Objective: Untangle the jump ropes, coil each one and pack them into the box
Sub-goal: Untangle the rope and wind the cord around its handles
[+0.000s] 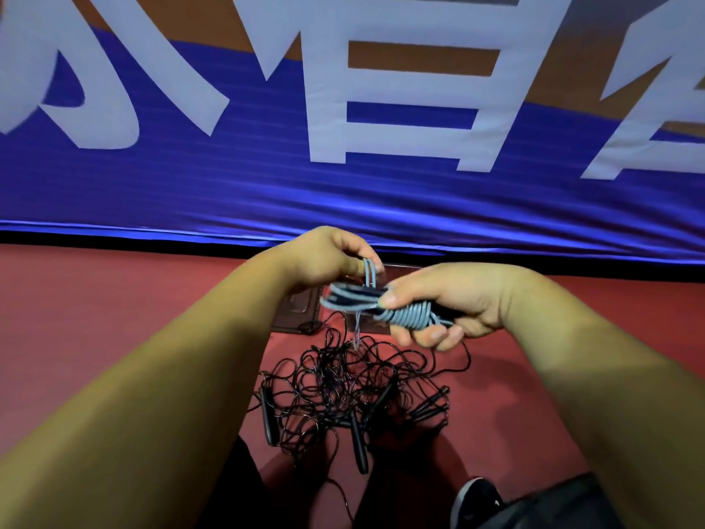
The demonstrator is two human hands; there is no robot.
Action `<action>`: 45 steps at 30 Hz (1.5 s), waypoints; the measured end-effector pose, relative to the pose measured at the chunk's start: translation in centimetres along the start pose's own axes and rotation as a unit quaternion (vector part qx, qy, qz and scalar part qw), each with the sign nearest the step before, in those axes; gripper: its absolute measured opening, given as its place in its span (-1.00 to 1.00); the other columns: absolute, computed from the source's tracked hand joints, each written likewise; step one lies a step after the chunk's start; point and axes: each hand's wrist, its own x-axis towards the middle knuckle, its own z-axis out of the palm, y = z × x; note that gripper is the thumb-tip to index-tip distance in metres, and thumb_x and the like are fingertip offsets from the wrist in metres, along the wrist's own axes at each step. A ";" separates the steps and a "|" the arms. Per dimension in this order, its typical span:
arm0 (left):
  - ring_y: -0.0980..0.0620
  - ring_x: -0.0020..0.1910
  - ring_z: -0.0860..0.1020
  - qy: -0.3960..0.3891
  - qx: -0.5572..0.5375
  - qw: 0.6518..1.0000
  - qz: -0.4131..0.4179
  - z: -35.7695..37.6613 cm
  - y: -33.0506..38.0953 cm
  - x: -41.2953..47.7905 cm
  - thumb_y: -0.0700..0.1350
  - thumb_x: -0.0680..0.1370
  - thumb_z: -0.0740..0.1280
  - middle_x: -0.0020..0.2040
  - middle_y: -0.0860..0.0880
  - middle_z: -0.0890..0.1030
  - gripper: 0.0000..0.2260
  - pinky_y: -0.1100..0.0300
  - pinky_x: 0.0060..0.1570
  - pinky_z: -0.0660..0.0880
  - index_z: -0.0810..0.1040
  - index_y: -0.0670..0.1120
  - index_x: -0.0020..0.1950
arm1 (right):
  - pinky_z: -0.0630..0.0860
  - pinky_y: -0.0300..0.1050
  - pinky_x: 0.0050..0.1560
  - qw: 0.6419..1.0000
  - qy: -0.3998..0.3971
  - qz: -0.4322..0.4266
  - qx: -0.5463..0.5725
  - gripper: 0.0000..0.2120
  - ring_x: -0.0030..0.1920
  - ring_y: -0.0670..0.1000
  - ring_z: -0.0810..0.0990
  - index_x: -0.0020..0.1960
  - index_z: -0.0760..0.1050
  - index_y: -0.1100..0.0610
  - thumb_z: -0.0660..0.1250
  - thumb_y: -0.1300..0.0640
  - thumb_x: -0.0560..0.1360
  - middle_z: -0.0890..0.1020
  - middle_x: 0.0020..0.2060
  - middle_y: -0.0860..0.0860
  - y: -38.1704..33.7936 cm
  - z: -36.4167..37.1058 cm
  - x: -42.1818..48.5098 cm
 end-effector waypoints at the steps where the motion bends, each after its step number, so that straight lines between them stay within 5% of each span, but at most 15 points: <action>1: 0.08 -0.19 0.66 0.001 -0.012 1.000 0.007 0.1 0.5 -0.2 -0.35 0.59 0.41 -0.08 -0.12 0.75 -0.86 0.25 -0.14 0.61 0.72 -0.23 0.10 | 0.23 -0.31 -0.58 0.999 0.003 0.029 -0.025 -0.82 -0.49 -0.05 0.38 0.12 0.47 0.23 0.33 0.10 0.65 0.63 -0.17 0.21 0.2 0.0 0.3; 5: 0.21 -0.28 0.64 0.059 0.049 0.996 0.042 0.3 2.2 -0.3 -0.30 0.53 0.50 -0.22 0.06 0.74 -0.87 0.37 -0.20 0.53 0.77 -0.10 0.00 | 0.27 -0.29 -0.56 0.988 0.108 0.083 -0.068 -0.81 -0.44 -0.02 0.40 0.15 0.48 0.17 0.37 0.07 0.67 0.70 -0.11 0.22 0.8 -0.5 1.6; 11: 0.34 -0.16 0.61 0.123 0.220 0.964 0.082 0.1 2.4 0.1 -0.34 0.49 0.49 -0.11 0.15 0.71 -0.73 0.45 -0.09 0.48 0.77 0.03 0.03 | 0.30 -0.28 -0.48 0.944 0.300 0.036 -0.132 -0.79 -0.49 -0.04 0.41 0.11 0.52 0.15 0.30 -0.01 0.70 0.65 -0.21 0.10 1.2 -2.4 2.7; 15: 0.12 -0.07 0.61 0.109 0.333 0.934 0.068 0.5 1.7 0.7 -0.32 0.48 0.49 -0.07 0.10 0.67 -0.68 0.33 -0.14 0.47 0.71 0.03 0.13 | 0.43 -0.24 -0.50 0.924 0.362 -0.014 -0.120 -0.73 -0.45 -0.02 0.57 0.07 0.49 0.15 0.26 -0.06 0.73 0.69 -0.15 0.11 1.5 -3.0 2.9; 19: -0.07 -0.09 0.61 0.145 0.379 0.913 0.041 1.3 0.7 1.4 -0.19 0.51 0.50 -0.11 -0.01 0.67 -0.88 0.06 -0.07 0.57 0.67 0.00 -0.01 | 0.61 -0.14 -0.39 0.927 0.373 -0.037 -0.020 -0.78 -0.27 -0.01 0.67 0.10 0.48 0.07 0.32 -0.08 0.71 0.70 -0.05 0.07 1.3 -3.0 3.4; 24: -0.02 -0.19 0.60 0.140 0.313 0.939 0.014 2.1 0.6 1.6 -0.09 0.46 0.61 -0.21 0.00 0.66 -0.79 0.15 -0.18 0.52 0.58 -0.05 -0.16 | 0.38 -0.17 -0.39 0.912 0.406 -0.064 0.004 -0.76 -0.25 0.07 0.55 0.01 0.52 0.09 0.36 -0.09 0.67 0.72 -0.05 0.08 0.9 -3.2 3.8; 29: 0.05 -0.30 0.61 0.119 0.289 0.950 0.000 2.7 1.0 1.4 0.08 0.41 0.63 -0.27 0.00 0.67 -0.70 0.20 -0.34 0.45 0.58 -0.05 -0.16 | 0.37 -0.17 -0.42 0.902 0.421 -0.093 0.012 -0.85 -0.30 -0.01 0.52 0.07 0.56 0.12 0.33 0.04 0.68 0.77 -0.02 0.05 0.4 -2.7 3.5; 36: -0.06 -0.34 0.62 0.134 0.254 0.958 -0.009 3.4 0.8 1.5 -0.02 0.62 0.36 -0.25 -0.04 0.63 -0.87 0.09 -0.27 0.59 0.59 -0.05 -0.06 | 0.24 -0.24 -0.46 0.896 0.424 -0.114 0.057 -0.85 -0.36 -0.01 0.47 0.05 0.54 0.12 0.35 0.03 0.62 0.66 -0.08 0.07 -0.2 -2.4 3.1; 40: -0.03 -0.32 0.48 0.066 0.057 0.996 0.005 2.7 0.8 1.1 0.12 0.69 0.30 -0.25 -0.08 0.58 -0.69 0.08 -0.22 0.47 0.66 -0.05 -0.07 | 0.20 -0.24 -0.42 0.897 0.408 -0.126 0.115 -0.62 -0.43 -0.01 0.47 0.06 0.61 0.04 0.36 -0.27 0.52 0.64 -0.17 0.06 -0.5 -2.6 2.5; 43: -0.06 -0.13 0.54 0.029 -0.085 0.995 0.031 2.4 1.3 0.9 0.10 0.73 0.20 -0.17 -0.08 0.65 -0.66 0.04 -0.05 0.45 0.60 -0.08 -0.06 | 0.23 -0.24 -0.43 0.896 0.409 -0.134 0.112 -0.39 -0.44 -0.02 0.48 0.06 0.63 0.01 0.31 -0.53 0.46 0.63 -0.22 0.04 -0.3 -2.9 2.5; 45: -0.09 -0.21 0.54 0.010 -0.196 0.980 0.029 2.4 1.8 0.9 0.12 0.75 0.13 -0.30 -0.06 0.56 -0.64 0.08 -0.13 0.44 0.54 -0.10 -0.01 | 0.23 -0.24 -0.43 0.894 0.414 -0.129 0.109 -0.32 -0.44 -0.02 0.47 0.08 0.64 0.03 0.27 -0.58 0.46 0.63 -0.21 0.05 -0.1 -3.0 2.6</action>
